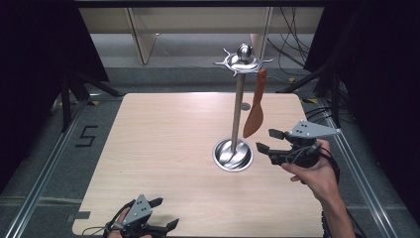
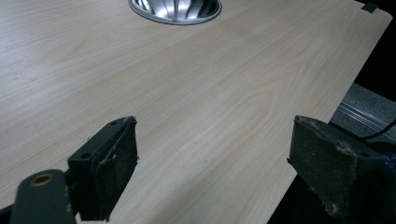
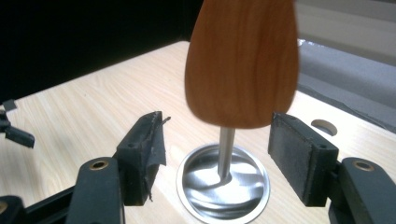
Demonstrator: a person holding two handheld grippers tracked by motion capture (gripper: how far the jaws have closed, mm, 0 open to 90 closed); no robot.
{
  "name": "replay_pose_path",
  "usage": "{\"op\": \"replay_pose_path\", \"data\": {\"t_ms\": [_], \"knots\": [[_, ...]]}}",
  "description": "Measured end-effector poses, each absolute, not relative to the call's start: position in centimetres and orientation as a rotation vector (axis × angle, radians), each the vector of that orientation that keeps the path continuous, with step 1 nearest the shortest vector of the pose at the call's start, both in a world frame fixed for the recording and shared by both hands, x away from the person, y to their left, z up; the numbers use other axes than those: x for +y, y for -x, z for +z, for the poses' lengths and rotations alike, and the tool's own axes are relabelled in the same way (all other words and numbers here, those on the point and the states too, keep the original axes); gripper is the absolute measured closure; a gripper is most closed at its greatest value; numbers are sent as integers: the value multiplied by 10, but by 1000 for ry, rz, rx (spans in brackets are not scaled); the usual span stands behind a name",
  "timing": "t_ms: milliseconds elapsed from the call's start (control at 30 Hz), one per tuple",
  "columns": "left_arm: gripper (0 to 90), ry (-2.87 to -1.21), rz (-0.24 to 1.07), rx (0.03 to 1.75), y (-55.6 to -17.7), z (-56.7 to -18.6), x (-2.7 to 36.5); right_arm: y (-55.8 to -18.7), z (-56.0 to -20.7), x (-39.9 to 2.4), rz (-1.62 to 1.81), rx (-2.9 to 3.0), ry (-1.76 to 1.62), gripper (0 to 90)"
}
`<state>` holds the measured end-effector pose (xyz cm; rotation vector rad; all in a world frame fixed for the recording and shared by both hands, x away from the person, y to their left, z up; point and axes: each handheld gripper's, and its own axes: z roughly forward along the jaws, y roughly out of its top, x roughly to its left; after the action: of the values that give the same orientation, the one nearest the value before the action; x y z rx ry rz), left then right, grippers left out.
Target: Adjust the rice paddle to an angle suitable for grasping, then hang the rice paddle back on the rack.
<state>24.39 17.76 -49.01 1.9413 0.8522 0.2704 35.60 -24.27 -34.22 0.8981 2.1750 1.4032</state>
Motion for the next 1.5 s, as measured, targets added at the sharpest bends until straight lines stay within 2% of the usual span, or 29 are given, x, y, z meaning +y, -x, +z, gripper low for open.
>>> {"op": "replay_pose_path", "data": {"t_ms": [133, 200, 600, 700, 833, 1067, 1200, 1300, 1500], "knots": [[148, -1973, 306, 817, -247, -489, 179, -355, -348, -244, 1391, 2205, -902, 362], [148, -1951, 282, 853, -245, -490, 177, -354, -355, -243, 1393, 2212, -908, 359], [148, -1966, 298, 804, -246, -489, 174, -342, -382, -251, 1317, 2281, -952, 351], [148, -2008, 316, 798, -247, -490, 176, -342, -385, -252, 1324, 2299, -973, 350], [148, -1962, 295, 838, -245, -490, 175, -343, -387, -253, 1310, 2315, -942, 348], [148, -1983, 315, 794, -245, -490, 176, -340, -392, -252, 1302, 2329, -974, 340], [148, -1954, 301, 831, -242, -490, 176, -338, -395, -251, 1298, 2322, -994, 332], [148, -2004, 330, 780, -245, -489, 179, -339, -396, -252, 1285, 2333, -965, 327], [148, -1968, 312, 801, -244, -490, 177, -338, -401, -252, 1287, 2345, -996, 316]]}}
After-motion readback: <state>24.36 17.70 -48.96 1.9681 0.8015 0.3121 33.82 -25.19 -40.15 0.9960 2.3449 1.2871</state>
